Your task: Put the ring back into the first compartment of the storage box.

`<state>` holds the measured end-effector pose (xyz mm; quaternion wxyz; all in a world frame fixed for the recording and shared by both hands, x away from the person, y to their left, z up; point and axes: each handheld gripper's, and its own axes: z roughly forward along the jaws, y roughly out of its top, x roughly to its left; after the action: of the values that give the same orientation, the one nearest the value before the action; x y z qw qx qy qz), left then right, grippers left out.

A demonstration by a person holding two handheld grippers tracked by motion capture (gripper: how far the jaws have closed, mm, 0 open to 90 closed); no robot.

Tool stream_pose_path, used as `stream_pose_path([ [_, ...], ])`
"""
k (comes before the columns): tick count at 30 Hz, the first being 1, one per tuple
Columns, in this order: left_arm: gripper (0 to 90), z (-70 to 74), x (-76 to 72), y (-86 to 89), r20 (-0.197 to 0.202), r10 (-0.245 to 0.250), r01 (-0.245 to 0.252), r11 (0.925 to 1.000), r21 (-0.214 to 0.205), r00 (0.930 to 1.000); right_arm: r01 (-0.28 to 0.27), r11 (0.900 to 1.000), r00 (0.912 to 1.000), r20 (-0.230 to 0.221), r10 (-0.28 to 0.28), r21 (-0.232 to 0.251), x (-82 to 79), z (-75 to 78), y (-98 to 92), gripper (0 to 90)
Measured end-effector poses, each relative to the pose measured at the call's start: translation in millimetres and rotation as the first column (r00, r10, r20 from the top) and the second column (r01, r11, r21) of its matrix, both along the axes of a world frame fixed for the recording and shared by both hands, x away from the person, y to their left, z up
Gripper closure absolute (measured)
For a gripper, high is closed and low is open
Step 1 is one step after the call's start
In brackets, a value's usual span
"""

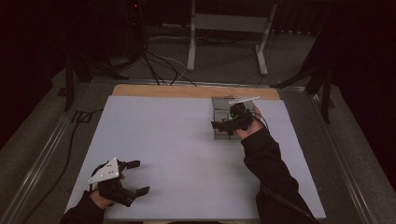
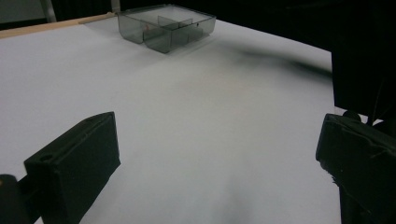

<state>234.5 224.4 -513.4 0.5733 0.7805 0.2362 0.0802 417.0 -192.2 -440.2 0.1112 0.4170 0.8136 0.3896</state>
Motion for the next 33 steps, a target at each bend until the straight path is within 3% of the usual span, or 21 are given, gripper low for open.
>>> stream_pose_path([
  [9,0.5,0.0,-0.2,0.0,0.001,0.001,-0.001,1.0,0.002,1.0,-0.008,0.9998,0.9989,0.047,0.007,0.017,-21.9,-3.2,-8.4,0.0],
  [22,0.5,0.0,-0.5,0.0,-0.001,0.001,-0.001,1.0,0.003,1.0,-0.022,0.9996,0.9985,0.051,0.021,0.016,-52.6,-15.9,-23.5,0.0],
  [33,0.4,-0.1,-0.4,-0.2,0.001,0.003,-0.003,1.0,0.008,1.0,-0.04,0.9987,0.9958,0.084,0.037,0.031,-81.3,-27.9,-37.5,0.0],
])
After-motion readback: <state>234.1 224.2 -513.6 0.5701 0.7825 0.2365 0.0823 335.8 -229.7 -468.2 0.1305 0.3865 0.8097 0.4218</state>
